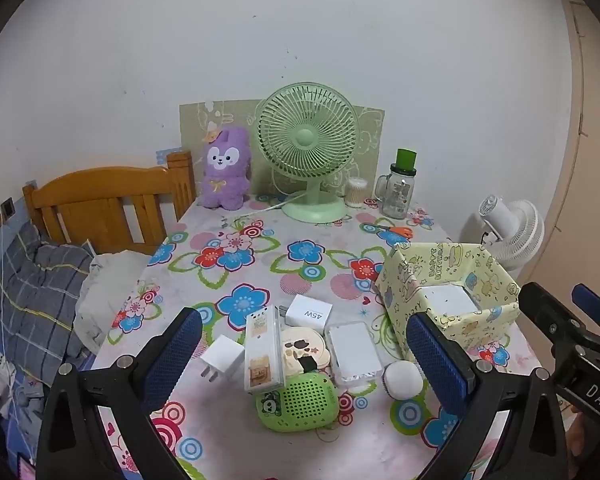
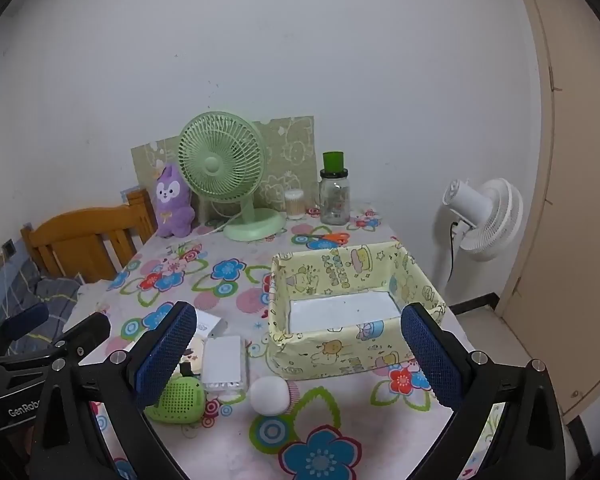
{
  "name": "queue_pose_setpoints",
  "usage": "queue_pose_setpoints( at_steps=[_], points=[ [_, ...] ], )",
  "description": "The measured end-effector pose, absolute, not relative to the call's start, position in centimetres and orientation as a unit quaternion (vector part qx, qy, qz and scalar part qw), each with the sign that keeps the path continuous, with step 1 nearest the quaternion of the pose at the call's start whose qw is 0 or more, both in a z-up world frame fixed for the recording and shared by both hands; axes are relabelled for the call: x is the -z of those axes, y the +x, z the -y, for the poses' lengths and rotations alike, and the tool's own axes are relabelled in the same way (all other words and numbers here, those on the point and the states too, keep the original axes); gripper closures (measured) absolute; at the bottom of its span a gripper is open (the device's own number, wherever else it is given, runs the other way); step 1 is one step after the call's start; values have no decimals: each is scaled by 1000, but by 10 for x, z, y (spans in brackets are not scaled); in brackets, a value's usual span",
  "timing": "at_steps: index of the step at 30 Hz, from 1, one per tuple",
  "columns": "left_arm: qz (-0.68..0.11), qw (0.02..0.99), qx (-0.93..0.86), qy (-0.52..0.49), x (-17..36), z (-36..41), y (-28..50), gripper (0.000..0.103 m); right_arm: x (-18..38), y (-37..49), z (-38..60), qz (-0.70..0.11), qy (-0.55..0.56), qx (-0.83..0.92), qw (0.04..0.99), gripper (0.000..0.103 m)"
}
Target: Organize rigid objects
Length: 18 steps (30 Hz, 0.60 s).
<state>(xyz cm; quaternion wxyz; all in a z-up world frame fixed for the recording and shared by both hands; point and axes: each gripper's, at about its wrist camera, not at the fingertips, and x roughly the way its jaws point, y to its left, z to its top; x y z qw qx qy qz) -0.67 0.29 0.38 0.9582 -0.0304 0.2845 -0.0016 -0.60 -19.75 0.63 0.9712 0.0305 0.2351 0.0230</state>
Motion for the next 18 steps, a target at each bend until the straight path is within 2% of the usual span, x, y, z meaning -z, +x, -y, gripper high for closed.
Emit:
queue_pose_setpoints(
  at_steps=[18],
  points=[
    [-269,963,-1,-22,-5,0,-7,0,-8,-4,192,-227,24,-28,973,0]
  ],
)
